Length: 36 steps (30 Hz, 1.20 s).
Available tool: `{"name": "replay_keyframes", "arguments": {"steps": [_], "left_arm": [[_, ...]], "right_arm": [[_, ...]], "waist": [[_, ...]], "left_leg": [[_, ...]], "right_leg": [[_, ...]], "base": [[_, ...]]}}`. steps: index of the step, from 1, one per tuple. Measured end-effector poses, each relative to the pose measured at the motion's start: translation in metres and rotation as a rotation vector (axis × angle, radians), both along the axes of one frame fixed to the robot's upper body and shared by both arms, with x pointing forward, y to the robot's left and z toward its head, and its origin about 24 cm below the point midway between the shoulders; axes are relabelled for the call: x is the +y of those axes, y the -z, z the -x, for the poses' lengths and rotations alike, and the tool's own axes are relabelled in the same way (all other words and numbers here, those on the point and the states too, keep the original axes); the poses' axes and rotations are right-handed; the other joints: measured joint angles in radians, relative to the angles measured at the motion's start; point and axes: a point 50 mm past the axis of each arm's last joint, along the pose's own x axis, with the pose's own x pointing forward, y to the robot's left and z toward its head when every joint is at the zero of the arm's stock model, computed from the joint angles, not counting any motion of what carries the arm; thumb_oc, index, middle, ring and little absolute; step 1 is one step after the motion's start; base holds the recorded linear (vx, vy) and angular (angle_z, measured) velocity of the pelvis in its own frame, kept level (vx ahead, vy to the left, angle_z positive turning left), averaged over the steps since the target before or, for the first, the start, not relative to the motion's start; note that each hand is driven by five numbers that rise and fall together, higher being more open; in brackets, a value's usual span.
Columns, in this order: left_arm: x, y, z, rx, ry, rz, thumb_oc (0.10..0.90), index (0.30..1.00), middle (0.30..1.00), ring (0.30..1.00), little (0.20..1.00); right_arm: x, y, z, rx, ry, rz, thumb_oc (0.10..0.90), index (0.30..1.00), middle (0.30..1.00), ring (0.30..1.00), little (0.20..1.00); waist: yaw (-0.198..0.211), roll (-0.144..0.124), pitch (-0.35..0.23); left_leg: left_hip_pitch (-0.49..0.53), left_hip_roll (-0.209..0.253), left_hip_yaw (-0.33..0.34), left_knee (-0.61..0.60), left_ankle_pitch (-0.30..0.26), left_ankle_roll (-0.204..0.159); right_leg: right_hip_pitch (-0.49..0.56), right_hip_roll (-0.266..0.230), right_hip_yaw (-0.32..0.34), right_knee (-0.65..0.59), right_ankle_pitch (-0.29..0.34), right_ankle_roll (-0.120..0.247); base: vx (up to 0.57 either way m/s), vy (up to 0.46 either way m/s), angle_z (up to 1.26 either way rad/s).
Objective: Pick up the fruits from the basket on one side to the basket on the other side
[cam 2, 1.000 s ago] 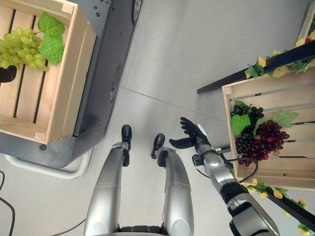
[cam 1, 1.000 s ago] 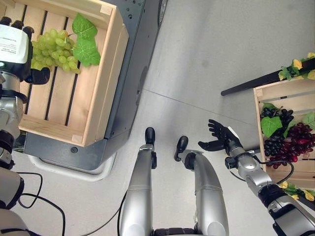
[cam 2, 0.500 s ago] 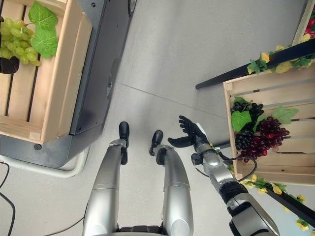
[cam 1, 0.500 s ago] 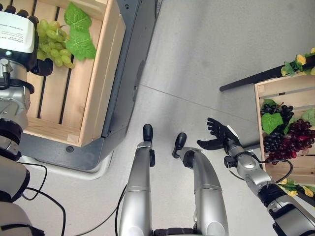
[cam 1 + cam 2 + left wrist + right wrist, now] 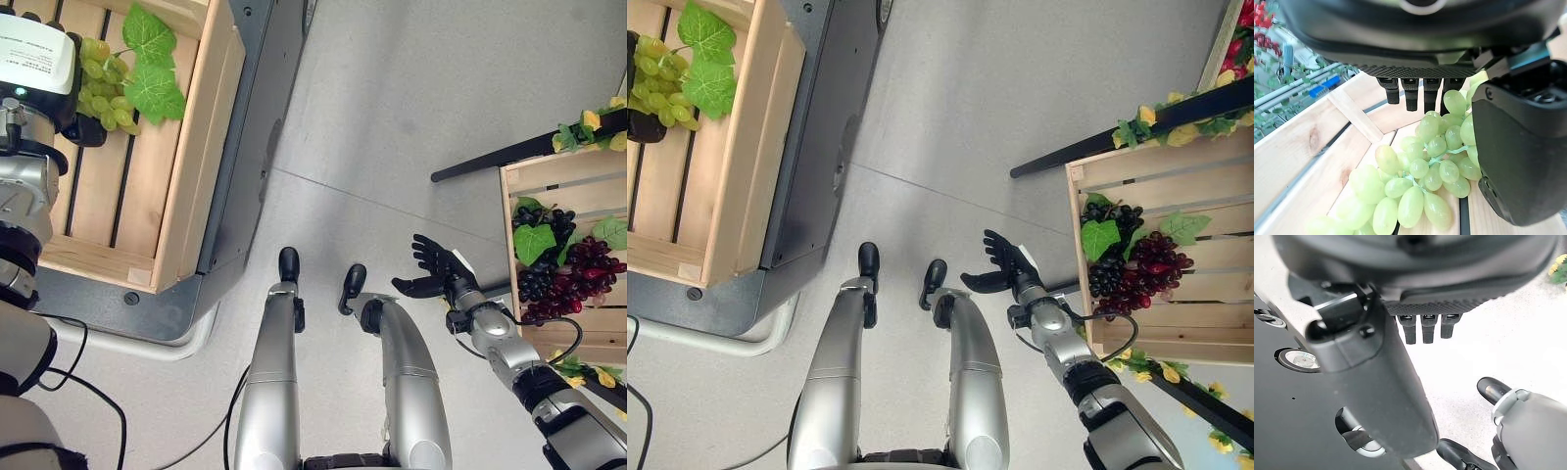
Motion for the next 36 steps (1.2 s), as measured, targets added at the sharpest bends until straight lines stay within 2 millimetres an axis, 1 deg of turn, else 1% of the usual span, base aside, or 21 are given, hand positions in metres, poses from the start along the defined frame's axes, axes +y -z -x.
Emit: {"name": "replay_keyframes", "arguments": {"steps": [2, 3, 4, 7, 12, 16, 17, 18, 19, 21, 23, 25, 29, 31, 35, 36], "left_arm": [[0.001, -0.004, 0.000, 0.015, -0.019, 0.035, 0.800, 0.900, 0.900, 0.900, 0.900], [0.001, -0.006, 0.000, 0.020, -0.026, 0.046, 0.584, 0.575, 0.575, 0.575, 0.575], [0.001, -0.008, 0.000, 0.030, -0.039, 0.059, 0.400, 0.300, 0.300, 0.300, 0.300], [0.003, -0.011, 0.000, 0.034, -0.061, 0.080, 0.400, 0.300, 0.300, 0.300, 0.300], [0.007, -0.008, 0.001, 0.042, -0.084, 0.101, 0.400, 0.300, 0.300, 0.300, 0.300], [0.012, 0.000, 0.003, 0.038, -0.093, 0.149, 0.400, 0.300, 0.300, 0.300, 0.300], [0.015, 0.007, 0.004, 0.037, -0.089, 0.184, 0.400, 0.300, 0.300, 0.300, 0.300], [0.018, 0.019, 0.004, 0.038, -0.085, 0.235, 0.400, 0.300, 0.300, 0.300, 0.300], [0.018, 0.024, 0.004, 0.040, -0.084, 0.258, 0.400, 0.300, 0.300, 0.300, 0.300], [0.022, 0.037, 0.007, 0.016, -0.058, 0.365, 0.400, 0.300, 0.300, 0.300, 0.300], [0.025, 0.045, 0.009, 0.009, -0.035, 0.421, 0.400, 0.300, 0.300, 0.300, 0.300], [0.027, 0.051, 0.011, 0.007, -0.022, 0.459, 0.400, 0.300, 0.300, 0.300, 0.300], [0.029, 0.065, 0.016, -0.038, 0.032, 0.589, 0.400, 0.300, 0.300, 0.300, 0.300], [0.030, 0.067, 0.019, -0.076, 0.053, 0.649, 0.400, 0.300, 0.300, 0.300, 0.300], [0.032, 0.075, 0.024, -0.165, 0.111, 0.817, 0.400, 0.300, 0.300, 0.300, 0.300], [0.032, 0.078, 0.025, -0.211, 0.139, 0.894, 0.400, 0.300, 0.300, 0.300, 0.300]], "right_arm": [[0.000, -0.001, -0.001, -0.003, -0.001, 0.000, 0.800, 0.900, 0.900, 0.900, 0.900], [0.000, -0.001, -0.001, -0.004, -0.001, 0.000, 0.800, 0.900, 0.900, 0.900, 0.900], [0.001, -0.002, -0.001, -0.006, -0.002, -0.001, 0.800, 0.900, 0.900, 0.900, 0.900], [0.001, -0.003, -0.002, -0.013, -0.005, -0.004, 0.800, 0.900, 0.900, 0.900, 0.900], [0.001, -0.004, -0.003, -0.012, 0.006, -0.032, 0.800, 0.900, 0.900, 0.900, 0.900], [0.002, -0.004, -0.002, -0.013, 0.004, -0.033, 0.800, 0.900, 0.900, 0.900, 0.900], [0.003, -0.003, -0.002, -0.010, 0.004, -0.036, 0.800, 0.900, 0.900, 0.900, 0.900], [0.003, -0.002, -0.001, -0.006, 0.003, -0.038, 0.800, 0.900, 0.900, 0.900, 0.900], [0.003, -0.001, -0.001, -0.006, 0.002, -0.039, 0.800, 0.900, 0.900, 0.900, 0.900], [0.005, -0.002, 0.000, -0.010, -0.003, -0.044, 0.800, 0.900, 0.900, 0.900, 0.900], [0.008, -0.003, 0.000, -0.015, -0.011, -0.050, 0.800, 0.900, 0.900, 0.900, 0.900], [0.009, -0.002, 0.000, -0.015, -0.013, -0.053, 0.800, 0.900, 0.900, 0.900, 0.900], [0.009, 0.004, 0.006, 0.005, -0.011, -0.060, 0.800, 0.900, 0.900, 0.900, 0.900], [0.009, 0.007, 0.009, 0.014, -0.008, -0.066, 0.800, 0.900, 0.900, 0.900, 0.900], [0.011, 0.022, 0.022, 0.059, -0.002, -0.081, 0.800, 0.900, 0.900, 0.900, 0.900], [0.013, 0.027, 0.028, 0.077, -0.004, -0.088, 0.800, 0.900, 0.900, 0.900, 0.900]], "waist": [[0.000, 0.000, 0.000], [0.000, 0.000, 0.000], [-0.001, 0.000, 0.000], [-0.005, 0.000, 0.000], [-0.006, 0.000, 0.000], [-0.008, 0.000, 0.000], [-0.008, 0.000, 0.000], [-0.008, 0.000, 0.000], [-0.007, 0.000, 0.000], [0.000, -0.001, -0.001], [0.006, -0.001, -0.001], [0.010, -0.001, -0.001], [0.019, -0.001, -0.001], [0.023, -0.001, -0.001], [0.030, -0.001, 0.000], [0.031, -0.001, 0.000]], "left_leg": [[0.000, 0.000, 0.001, -0.004, 0.000, 0.000], [0.000, 0.000, 0.002, -0.006, 0.001, -0.001], [0.000, -0.001, 0.003, -0.006, 0.001, -0.001], [0.001, -0.001, 0.004, -0.008, 0.002, 0.000], [0.002, -0.002, 0.004, -0.001, 0.004, 0.002], [0.016, -0.004, 0.001, 0.007, 0.004, 0.003], [0.028, -0.005, 0.001, 0.007, 0.003, 0.003], [0.049, -0.005, 0.003, 0.001, 0.002, 0.004], [0.058, -0.005, 0.003, -0.004, 0.002, 0.005], [0.080, -0.005, 0.004, -0.009, 0.000, 0.001], [0.096, -0.006, 0.004, -0.008, 0.000, 0.000], [0.115, -0.005, 0.007, -0.009, -0.001, 0.001], [0.188, -0.001, 0.019, -0.018, -0.006, 0.008], [0.215, -0.003, 0.022, -0.021, -0.008, 0.010], [0.319, -0.002, 0.032, -0.063, -0.006, 0.008], [0.354, -0.004, 0.032, -0.081, -0.004, 0.006]], "right_leg": [[-0.002, 0.000, 0.001, -0.002, 0.000, 0.000], [-0.003, 0.000, 0.001, -0.002, 0.000, 0.000], [-0.003, 0.000, 0.001, -0.003, 0.000, 0.000], [-0.003, 0.000, 0.001, -0.004, 0.000, -0.001], [-0.001, 0.000, 0.000, 0.001, -0.001, -0.003], [0.016, -0.003, -0.003, 0.007, -0.001, -0.003], [0.029, -0.003, -0.003, 0.007, -0.001, -0.003], [0.049, -0.005, -0.002, 0.004, -0.001, -0.003], [0.057, -0.005, -0.002, 0.000, -0.001, -0.003], [0.074, -0.006, 0.002, 0.001, -0.001, -0.003], [0.088, -0.004, 0.006, 0.002, -0.002, -0.003], [0.105, -0.003, 0.010, 0.004, -0.002, -0.003], [0.169, -0.004, 0.022, -0.002, -0.005, -0.007], [0.192, -0.001, 0.030, -0.005, -0.006, -0.006], [0.284, 0.005, 0.045, -0.039, -0.002, 0.002], [0.317, 0.007, 0.047, -0.054, -0.001, 0.003]], "base": [[0.00, 0.000, 0.00], [0.00, 0.000, 0.00], [0.00, 0.000, 0.00], [0.00, -0.011, 0.00], [0.00, -0.006, 0.00], [0.00, 0.000, 0.00], [0.00, 0.000, 0.00], [0.00, 0.000, 0.00], [0.00, 0.000, 0.00], [0.00, 0.000, 0.00], [0.00, 0.000, 0.00], [0.00, 0.000, -0.04], [0.00, 0.021, -0.07], [0.01, 0.010, -0.10], [0.00, -0.012, -0.06], [0.01, -0.035, 0.00]]}}
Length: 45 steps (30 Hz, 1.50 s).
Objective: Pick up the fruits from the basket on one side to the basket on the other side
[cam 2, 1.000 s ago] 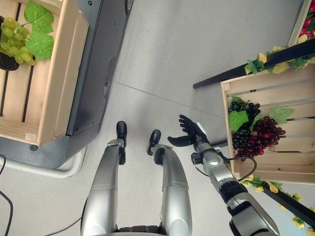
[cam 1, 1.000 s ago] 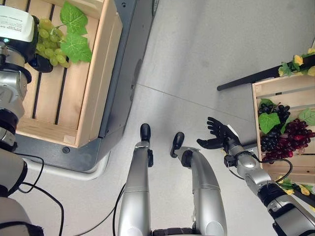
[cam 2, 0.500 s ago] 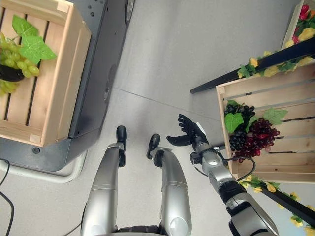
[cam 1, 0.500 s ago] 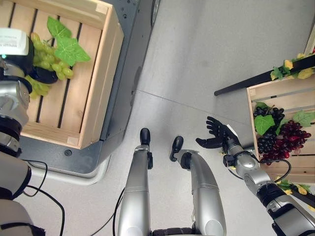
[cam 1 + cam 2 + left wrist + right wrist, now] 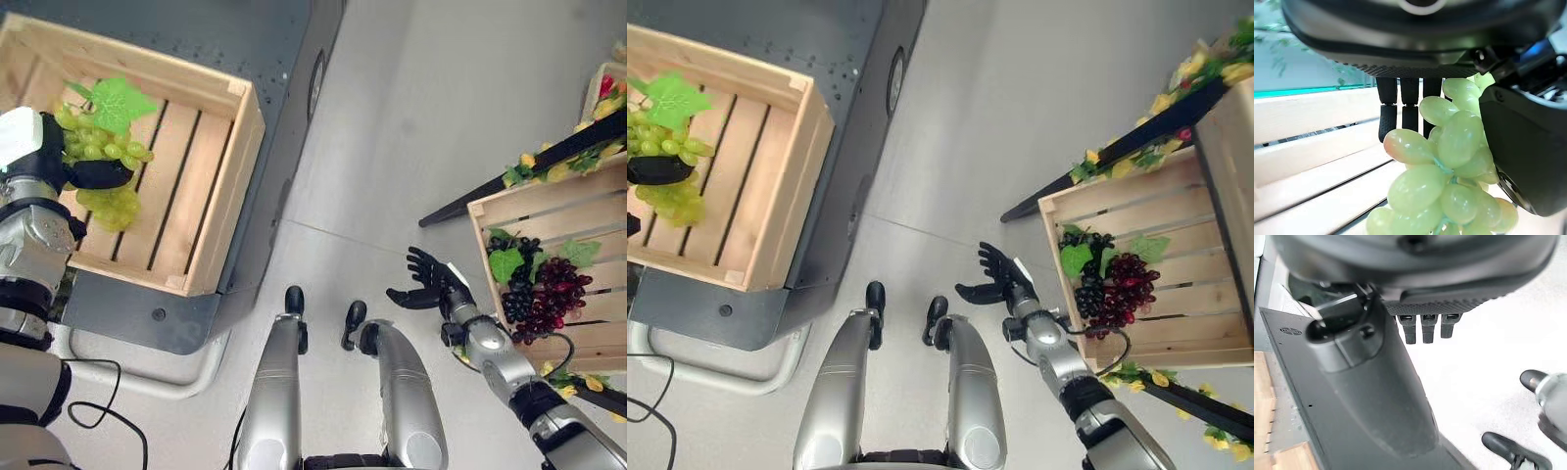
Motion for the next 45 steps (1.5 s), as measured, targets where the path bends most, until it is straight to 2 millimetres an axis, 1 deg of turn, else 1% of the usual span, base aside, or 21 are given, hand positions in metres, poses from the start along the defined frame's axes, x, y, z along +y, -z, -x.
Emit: {"name": "replay_keyframes", "arguments": {"steps": [4, 6, 8, 10, 11, 12, 15, 17, 18, 20, 22, 24, 26, 28, 29, 32, 36, 38, 40, 42, 45], "left_arm": [[0.003, 0.010, 0.007, -0.099, 0.017, 0.192, 0.400, 0.300, 0.300, 0.300, 0.300], [0.005, 0.014, 0.011, -0.125, 0.034, 0.275, 0.400, 0.300, 0.300, 0.300, 0.300], [0.005, 0.010, 0.011, -0.162, 0.055, 0.345, 0.400, 0.300, 0.300, 0.300, 0.300], [0.007, 0.016, 0.015, -0.190, 0.069, 0.428, 0.400, 0.300, 0.300, 0.300, 0.300], [0.007, 0.024, 0.016, -0.184, 0.081, 0.478, 0.400, 0.300, 0.300, 0.300, 0.300], [0.005, 0.026, 0.015, -0.183, 0.090, 0.498, 0.400, 0.300, 0.300, 0.300, 0.300], [-0.001, 0.026, 0.012, -0.191, 0.148, 0.551, 0.400, 0.300, 0.300, 0.300, 0.300], [-0.011, 0.027, 0.006, -0.198, 0.218, 0.598, 0.400, 0.300, 0.300, 0.300, 0.300], [-0.016, 0.028, 0.004, -0.203, 0.242, 0.619, 0.400, 0.300, 0.300, 0.300, 0.300], [-0.034, 0.036, -0.001, -0.214, 0.330, 0.669, 0.400, 0.300, 0.300, 0.300, 0.300], [-0.056, 0.037, -0.008, -0.217, 0.437, 0.695, 0.400, 0.300, 0.300, 0.300, 0.300], [-0.071, 0.037, -0.011, -0.216, 0.514, 0.707, 0.400, 0.300, 0.300, 0.300, 0.300], [-0.079, 0.036, -0.012, -0.207, 0.572, 0.701, 0.400, 0.300, 0.300, 0.300, 0.300], [-0.084, 0.034, -0.013, -0.202, 0.609, 0.707, 0.400, 0.300, 0.300, 0.300, 0.300], [-0.089, 0.034, -0.014, -0.195, 0.638, 0.719, 0.400, 0.300, 0.300, 0.300, 0.300], [-0.099, 0.037, -0.016, -0.199, 0.676, 0.737, 0.400, 0.300, 0.300, 0.300, 0.300], [-0.113, 0.031, -0.018, -0.201, 0.745, 0.732, 0.400, 0.300, 0.300, 0.300, 0.300], [-0.125, 0.029, -0.024, -0.173, 0.792, 0.728, 0.400, 0.300, 0.300, 0.300, 0.300], [-0.136, 0.032, -0.027, -0.134, 0.836, 0.736, 0.400, 0.300, 0.300, 0.300, 0.300], [-0.150, 0.036, -0.031, -0.085, 0.890, 0.737, 0.400, 0.300, 0.300, 0.300, 0.300], [-0.169, 0.045, -0.034, -0.022, 0.956, 0.752, 0.400, 0.300, 0.300, 0.300, 0.300]], "right_arm": [[0.007, 0.014, 0.014, 0.044, -0.012, -0.008, 0.800, 0.900, 0.900, 0.900, 0.900], [0.011, 0.017, 0.019, 0.054, -0.017, -0.015, 0.800, 0.900, 0.900, 0.900, 0.900], [0.011, 0.014, 0.019, 0.046, -0.025, -0.002, 0.800, 0.900, 0.900, 0.900, 0.900], [0.012, 0.010, 0.017, 0.040, -0.027, -0.008, 0.800, 0.900, 0.900, 0.900, 0.900], [0.011, 0.008, 0.017, 0.034, -0.033, -0.008, 0.800, 0.900, 0.900, 0.900, 0.900], [0.010, 0.007, 0.017, 0.031, -0.036, -0.011, 0.800, 0.900, 0.900, 0.900, 0.900], [0.010, -0.005, 0.012, -0.009, -0.071, -0.028, 0.800, 0.900, 0.900, 0.900, 0.900], [0.012, -0.010, 0.009, -0.013, -0.114, -0.032, 0.800, 0.900, 0.900, 0.900, 0.900], [0.012, -0.011, 0.009, -0.016, -0.122, -0.033, 0.800, 0.900, 0.900, 0.900, 0.900], [0.014, -0.015, 0.010, -0.024, -0.168, -0.048, 0.800, 0.900, 0.900, 0.900, 0.900], [0.021, -0.024, 0.009, -0.038, -0.243, -0.097, 0.800, 0.900, 0.900, 0.900, 0.900], [0.030, -0.033, 0.008, -0.068, -0.307, -0.123, 0.800, 0.900, 0.900, 0.900, 0.900], [0.038, -0.044, 0.006, -0.099, -0.363, -0.166, 0.800, 0.900, 0.900, 0.900, 0.900], [0.045, -0.055, 0.001, -0.116, -0.411, -0.209, 0.800, 0.900, 0.900, 0.900, 0.900], [0.046, -0.059, 0.000, -0.122, -0.427, -0.237, 0.800, 0.900, 0.900, 0.900, 0.900], [0.049, -0.062, -0.001, -0.107, -0.444, -0.264, 0.800, 0.900, 0.900, 0.900, 0.900], [0.050, -0.075, -0.011, -0.086, -0.465, -0.260, 0.800, 0.900, 0.900, 0.900, 0.900], [0.050, -0.090, -0.021, -0.095, -0.479, -0.259, 0.800, 0.900, 0.900, 0.900, 0.900], [0.054, -0.104, -0.029, -0.135, -0.496, -0.263, 0.800, 0.900, 0.900, 0.900, 0.900], [0.061, -0.123, -0.037, -0.187, -0.522, -0.281, 0.800, 0.900, 0.900, 0.900, 0.900], [0.065, -0.136, -0.041, -0.223, -0.537, -0.273, 0.800, 0.900, 0.900, 0.900, 0.900]], "waist": [[0.003, 0.000, 0.000], [0.006, 0.001, 0.000], [0.011, 0.003, -0.001], [0.011, 0.006, -0.002], [0.010, 0.013, -0.005], [0.011, 0.017, -0.007], [0.018, 0.034, -0.015], [0.022, 0.045, -0.025], [0.024, 0.052, -0.033], [0.024, 0.072, -0.097], [0.024, 0.086, -0.116], [0.023, 0.087, -0.144], [0.012, 0.086, -0.176], [-0.003, 0.084, -0.194], [-0.003, 0.085, -0.221], [-0.004, 0.084, -0.258], [-0.006, 0.085, -0.267], [-0.006, 0.087, -0.271], [-0.009, 0.087, -0.279], [-0.010, 0.091, -0.285], [-0.013, 0.093, -0.305]], "left_leg": [[0.109, -0.003, 0.000, -0.070, 0.008, -0.008], [0.154, -0.003, -0.001, -0.107, 0.013, -0.014], [0.185, -0.003, -0.002, -0.143, 0.024, -0.019], [0.235, -0.003, 0.001, -0.196, 0.040, -0.027], [0.281, -0.003, 0.000, -0.232, 0.048, -0.024], [0.299, -0.003, 0.000, -0.245, 0.049, -0.025], [0.374, -0.002, -0.002, -0.311, 0.058, -0.026], [0.469, -0.004, -0.004, -0.391, 0.072, -0.025], [0.489, -0.004, -0.005, -0.412, 0.075, -0.025], [0.504, -0.004, -0.012, -0.457, 0.082, -0.022], [0.572, -0.006, -0.015, -0.523, 0.098, -0.018], [0.605, -0.010, -0.017, -0.556, 0.102, -0.016], [0.622, -0.012, -0.019, -0.578, 0.102, -0.016], [0.652, -0.017, -0.024, -0.605, 0.106, -0.012], [0.659, -0.020, -0.032, -0.622, 0.107, -0.011], [0.688, -0.026, -0.040, -0.654, 0.112, -0.006], [0.707, -0.031, -0.041, -0.675, 0.120, -0.006], [0.707, -0.032, -0.043, -0.675, 0.123, -0.003], [0.707, -0.032, -0.043, -0.674, 0.124, -0.003], [0.707, -0.033, -0.043, -0.674, 0.124, -0.002], [0.707, -0.036, -0.043, -0.675, 0.124, -0.002]], "right_leg": [[0.100, 0.007, 0.002, -0.055, 0.000, 0.008], [0.138, 0.012, 0.002, -0.085, 0.000, 0.009], [0.163, 0.017, 0.003, -0.110, 0.002, 0.008], [0.207, 0.026, 0.005, -0.154, 0.018, 0.012], [0.249, 0.030, 0.003, -0.190, 0.023, 0.013], [0.267, 0.033, 0.003, -0.203, 0.024, 0.014], [0.342, 0.041, -0.004, -0.267, 0.034, 0.018], [0.430, 0.051, -0.004, -0.339, 0.045, 0.027], [0.452, 0.055, -0.004, -0.365, 0.053, 0.030], [0.479, 0.066, -0.001, -0.436, 0.076, 0.039], [0.553, 0.075, -0.001, -0.520, 0.103, 0.048], [0.593, 0.079, 0.000, -0.572, 0.116, 0.055], [0.623, 0.082, 0.003, -0.625, 0.135, 0.061], [0.665, 0.084, 0.005, -0.680, 0.156, 0.068], [0.678, 0.085, 0.011, -0.714, 0.170, 0.073], [0.715, 0.085, 0.028, -0.769, 0.190, 0.079], [0.730, 0.083, 0.035, -0.786, 0.198, 0.084], [0.730, 0.082, 0.035, -0.786, 0.200, 0.086], [0.730, 0.081, 0.037, -0.786, 0.201, 0.087], [0.730, 0.081, 0.042, -0.786, 0.202, 0.088], [0.730, 0.079, 0.052, -0.786, 0.202, 0.089]], "base": [[0.02, -0.039, -0.02], [0.02, -0.013, -0.02], [0.02, -0.010, -0.02], [0.04, -0.025, -0.06], [0.04, -0.030, -0.02], [0.04, -0.042, 0.01], [0.08, -0.066, -0.02], [0.07, -0.083, -0.02], [0.03, -0.068, -0.03], [0.03, -0.103, -0.05], [0.05, -0.112, -0.01], [0.02, -0.069, -0.03], [0.02, -0.090, -0.06], [0.00, -0.065, -0.02], [0.00, -0.042, -0.06], [0.00, -0.067, -0.06], [-0.03, -0.076, -0.02], [-0.02, -0.071, 0.01], [-0.01, -0.046, 0.00], [0.00, 0.000, 0.00], [0.00, 0.000, 0.00]]}}
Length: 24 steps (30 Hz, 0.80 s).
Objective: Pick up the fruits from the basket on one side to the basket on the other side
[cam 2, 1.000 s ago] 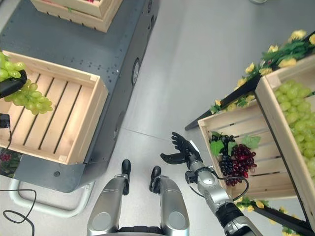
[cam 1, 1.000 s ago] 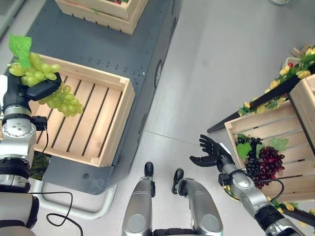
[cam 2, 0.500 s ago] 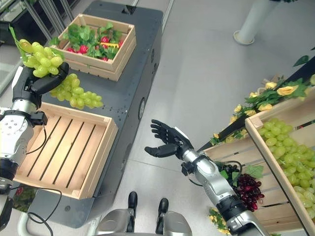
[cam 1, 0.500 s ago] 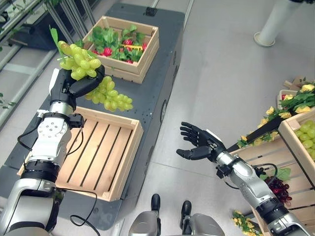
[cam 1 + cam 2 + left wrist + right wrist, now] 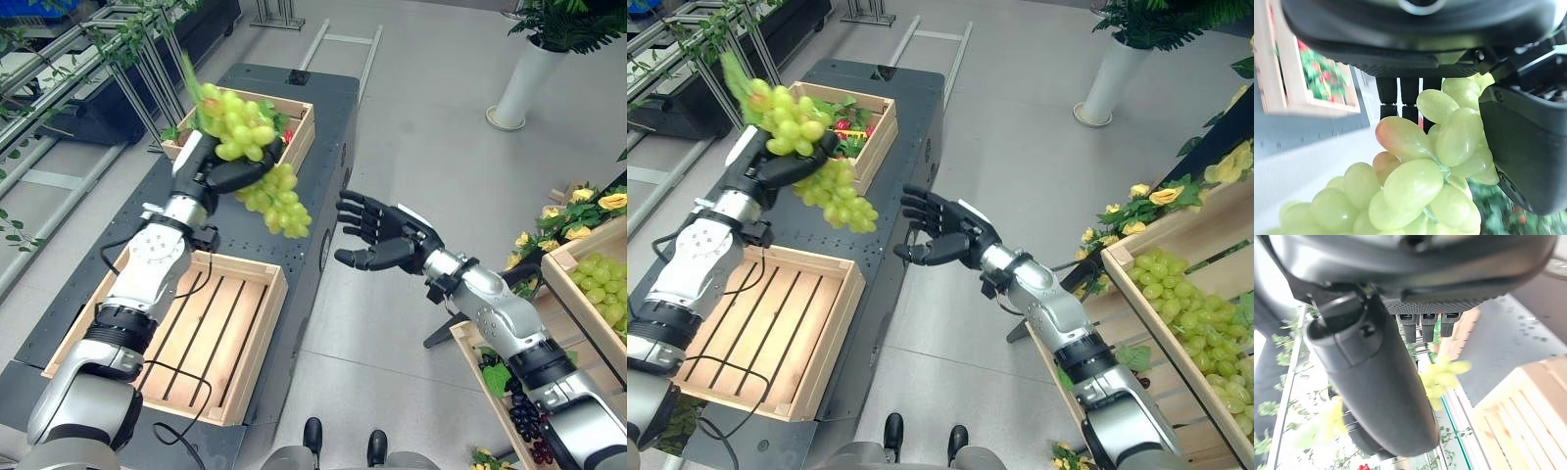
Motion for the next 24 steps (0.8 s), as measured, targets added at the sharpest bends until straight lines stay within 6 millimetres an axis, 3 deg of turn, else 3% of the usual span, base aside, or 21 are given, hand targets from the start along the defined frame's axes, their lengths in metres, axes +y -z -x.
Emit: {"name": "replay_keyframes", "arguments": {"steps": [5, 13, 24], "left_arm": [[-0.017, -0.003, -0.004, -0.004, 0.065, 0.004, 0.400, 0.300, 0.300, 0.300, 0.300], [-0.046, -0.007, -0.008, 0.007, 0.179, -0.010, 0.400, 0.300, 0.300, 0.300, 0.300], [-0.075, -0.010, -0.003, 0.002, 0.281, 0.007, 0.400, 0.300, 0.300, 0.300, 0.300]], "right_arm": [[0.005, -0.010, -0.005, -0.010, -0.003, 0.013, 0.800, 0.900, 0.900, 0.900, 0.900], [0.010, -0.003, -0.007, 0.050, 0.006, 0.044, 0.800, 0.900, 0.900, 0.900, 0.900], [0.045, 0.013, -0.001, 0.193, -0.109, -0.024, 0.800, 0.900, 0.900, 0.900, 0.900]], "waist": [[-0.016, 0.000, -0.001], [-0.027, -0.001, -0.001], [-0.024, -0.001, -0.001]], "left_leg": [[0.001, 0.000, 0.001, 0.000, 0.001, 0.001], [0.007, 0.000, 0.004, 0.000, 0.001, 0.001], [0.010, 0.000, 0.004, 0.000, 0.001, 0.001]], "right_leg": [[0.001, 0.000, 0.002, 0.000, 0.001, 0.001], [0.005, -0.001, 0.005, 0.000, 0.002, 0.002], [0.008, -0.001, 0.005, 0.000, 0.003, 0.002]], "base": [[0.00, 0.000, 0.00], [0.01, -0.003, -0.01], [0.00, 0.000, 0.00]]}}
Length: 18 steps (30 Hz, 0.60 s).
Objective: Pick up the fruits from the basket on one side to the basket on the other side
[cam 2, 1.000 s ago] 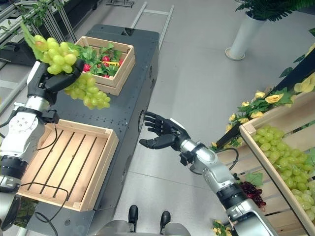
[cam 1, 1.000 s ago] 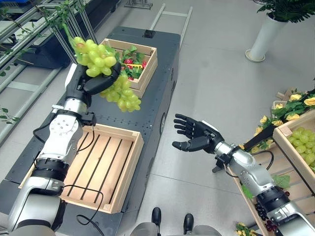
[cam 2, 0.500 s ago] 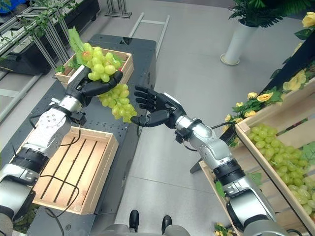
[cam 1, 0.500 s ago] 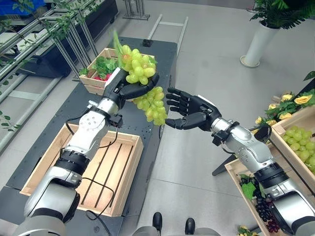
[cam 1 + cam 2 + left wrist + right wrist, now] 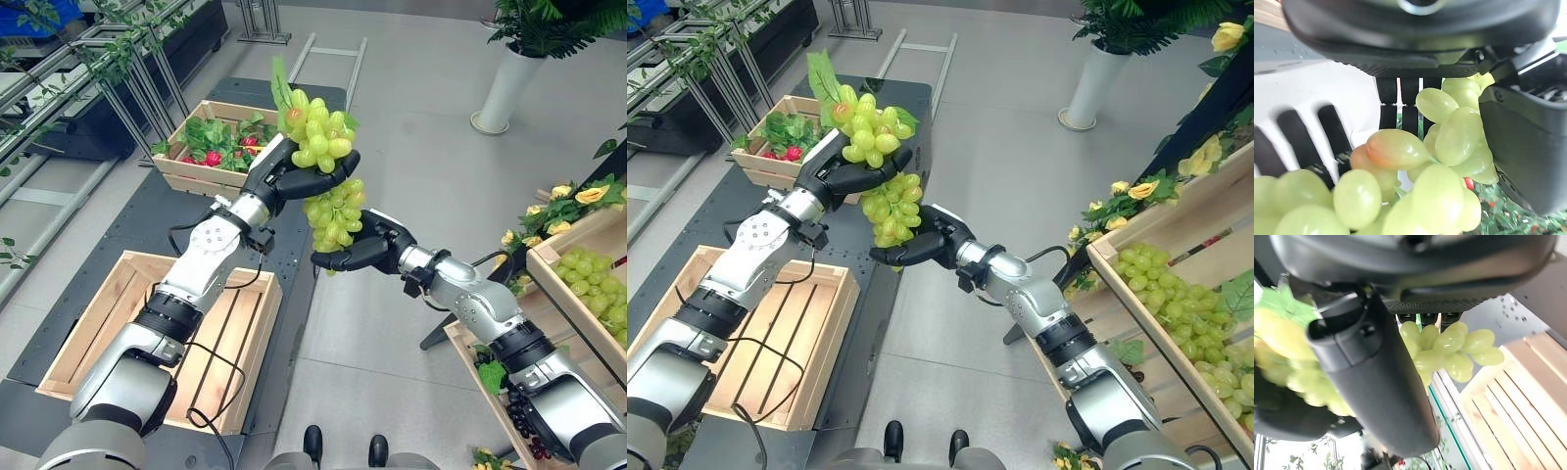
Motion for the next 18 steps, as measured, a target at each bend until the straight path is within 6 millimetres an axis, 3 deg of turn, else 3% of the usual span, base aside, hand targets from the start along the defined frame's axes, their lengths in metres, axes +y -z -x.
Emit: {"name": "replay_keyframes", "arguments": {"steps": [18], "left_arm": [[-0.0033, -0.0076, -0.0036, 0.019, 0.005, -0.035, 0.400, 0.300, 0.300, 0.300, 0.300]], "right_arm": [[0.0021, -0.0082, -0.0048, 0.003, 0.059, -0.004, 0.800, 0.900, 0.900, 0.900, 0.900]], "waist": [[0.010, 0.000, 0.000]], "left_leg": [[0.000, 0.000, -0.001, 0.000, 0.000, 0.000]], "right_leg": [[0.000, 0.000, 0.000, 0.000, 0.000, 0.000]], "base": [[0.00, 0.000, 0.00]]}}
